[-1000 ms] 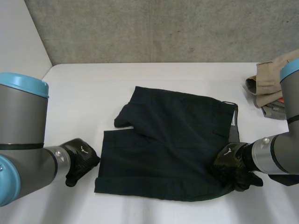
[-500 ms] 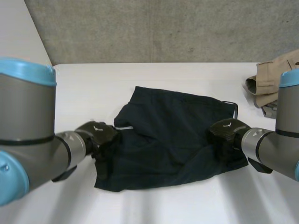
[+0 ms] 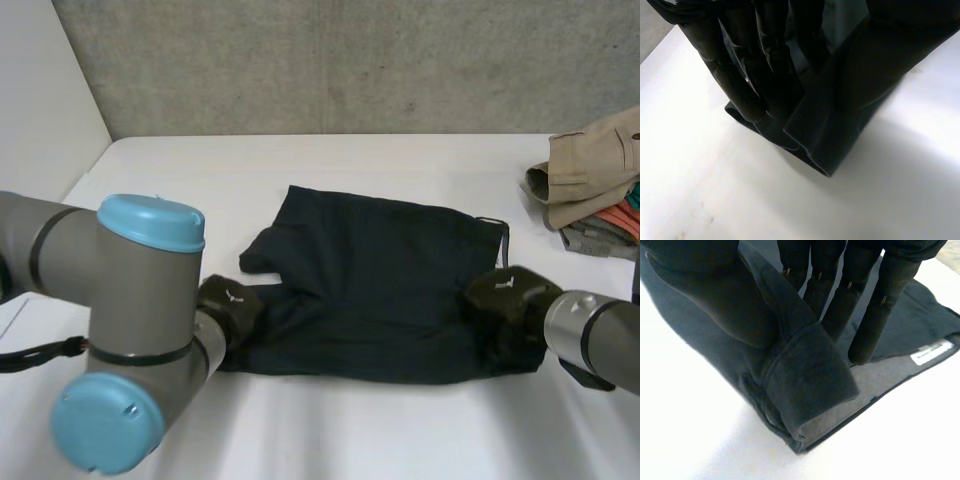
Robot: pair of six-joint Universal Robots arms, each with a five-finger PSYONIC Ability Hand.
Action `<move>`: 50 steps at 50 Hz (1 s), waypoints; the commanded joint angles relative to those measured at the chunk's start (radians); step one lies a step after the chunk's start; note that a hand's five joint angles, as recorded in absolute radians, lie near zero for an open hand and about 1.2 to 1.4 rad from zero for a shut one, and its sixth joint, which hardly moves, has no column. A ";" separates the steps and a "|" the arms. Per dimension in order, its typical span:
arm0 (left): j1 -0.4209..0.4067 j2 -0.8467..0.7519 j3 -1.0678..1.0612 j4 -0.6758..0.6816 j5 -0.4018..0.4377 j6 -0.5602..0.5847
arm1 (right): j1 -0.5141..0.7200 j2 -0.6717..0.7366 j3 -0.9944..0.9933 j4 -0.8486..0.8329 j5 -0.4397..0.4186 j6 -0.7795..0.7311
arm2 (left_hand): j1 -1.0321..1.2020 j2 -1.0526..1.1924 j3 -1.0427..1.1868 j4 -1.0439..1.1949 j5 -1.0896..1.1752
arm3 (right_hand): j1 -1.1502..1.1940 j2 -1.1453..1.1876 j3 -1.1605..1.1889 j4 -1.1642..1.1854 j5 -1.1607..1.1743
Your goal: Fold the laundry.
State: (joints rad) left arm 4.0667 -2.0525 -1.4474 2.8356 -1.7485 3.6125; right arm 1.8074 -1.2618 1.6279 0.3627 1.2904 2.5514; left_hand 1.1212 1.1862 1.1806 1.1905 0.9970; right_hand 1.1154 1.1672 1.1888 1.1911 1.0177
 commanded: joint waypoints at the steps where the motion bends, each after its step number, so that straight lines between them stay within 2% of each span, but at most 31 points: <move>1: -0.029 0.106 -0.119 -0.225 0.049 0.230 | -0.031 -0.013 0.070 0.244 -0.069 -0.408 | 0.275 0.210 0.216 0.206 0.225 | 0.281 0.229 0.207 0.205 0.204; 3: -0.026 0.118 -0.125 -0.243 0.047 0.258 | -0.043 -0.007 0.070 0.304 -0.079 -0.526 | 0.275 0.210 0.216 0.206 0.225 | 0.281 0.229 0.207 0.205 0.204; 5: -0.020 0.115 -0.105 -0.229 0.043 0.259 | -0.045 0.001 0.060 0.288 -0.077 -0.514 | 0.275 0.210 0.216 0.206 0.225 | 0.281 0.229 0.207 0.205 0.204; 13: 0.020 -0.015 0.183 -0.088 0.014 0.247 | -0.039 0.062 -0.060 0.052 -0.057 -0.151 | 0.275 0.210 0.216 0.206 0.225 | 0.281 0.229 0.207 0.205 0.204; 16: 0.044 -0.131 0.380 0.007 0.010 0.232 | -0.031 0.084 -0.108 -0.103 -0.016 -0.021 | 0.275 0.210 0.216 0.206 0.225 | 0.281 0.229 0.207 0.205 0.204; 19: 0.066 -0.205 0.494 0.050 0.009 0.216 | -0.020 0.094 -0.134 -0.221 0.010 0.024 | 0.275 0.210 0.216 0.206 0.225 | 0.281 0.229 0.207 0.205 0.204; 20: 0.080 -0.257 0.565 0.079 0.007 0.209 | -0.007 0.116 -0.150 -0.322 0.029 0.055 | 0.275 0.210 0.216 0.206 0.225 | 0.281 0.229 0.207 0.205 0.204; 27: 0.121 -0.455 0.818 0.166 0.024 0.206 | 0.047 0.245 -0.232 -0.663 0.089 0.096 | 0.275 0.210 0.216 0.206 0.225 | 0.281 0.229 0.207 0.205 0.204; 32: 0.139 -0.612 1.004 0.266 0.029 0.203 | 0.082 0.424 -0.350 -0.868 0.162 0.047 | 0.275 0.210 0.216 0.206 0.225 | 0.281 0.229 0.207 0.205 0.204; 33: 0.141 -0.630 1.021 0.271 0.030 0.199 | 0.087 0.453 -0.373 -0.890 0.171 0.037 | -0.027 -0.092 -0.086 -0.096 -0.077 | 0.083 0.031 0.009 0.007 0.006; 34: 0.141 -0.640 1.033 0.275 0.033 0.198 | 0.092 0.479 -0.394 -0.906 0.178 0.026 | -0.408 -0.473 -0.467 -0.477 -0.458 | -0.396 -0.448 -0.469 -0.472 -0.473; 35: 0.135 -0.646 1.041 0.272 0.041 0.193 | 0.096 0.502 -0.416 -0.907 0.188 0.014 | -0.947 -1.012 -1.006 -1.016 -0.997 | -0.915 -0.967 -0.988 -0.991 -0.992; 39: 0.107 -0.615 1.000 0.263 0.041 0.172 | 0.127 0.565 -0.464 -0.816 0.285 -0.043 | -0.947 -1.012 -1.006 -1.016 -0.997 | -0.941 -0.993 -1.014 -1.017 -1.018; 42: 0.104 -0.568 0.940 0.265 0.037 0.149 | 0.124 0.530 -0.441 -0.730 0.297 -0.004 | -0.947 -1.012 -1.006 -1.016 -0.997 | -0.941 -0.993 -1.014 -1.017 -1.018; 46: 0.107 -0.463 0.805 0.275 0.040 0.104 | 0.118 0.395 -0.376 -0.515 0.236 0.099 | -0.947 -1.012 -1.006 -1.016 -0.997 | -0.941 -0.993 -1.014 -1.017 -1.018; 47: 0.112 -0.418 0.750 0.281 0.043 0.085 | 0.110 0.334 -0.352 -0.420 0.192 0.134 | -0.947 -1.012 -1.006 -1.016 -0.997 | -0.941 -0.993 -1.014 -1.017 -1.018; 50: 0.118 -0.356 0.661 0.288 0.052 0.055 | 0.090 0.273 -0.313 -0.299 0.129 0.170 | -0.947 -1.012 -1.006 -1.016 -0.997 | -0.941 -0.993 -1.014 -1.017 -1.018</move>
State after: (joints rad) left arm 4.1738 -2.5538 -0.5943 3.1099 -1.7077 3.7303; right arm 1.9270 -0.8180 1.2249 -0.2195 1.5406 2.6113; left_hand 0.1887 0.2050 0.2057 0.1980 0.0490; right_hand 0.2261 0.2071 0.2080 0.2137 0.0486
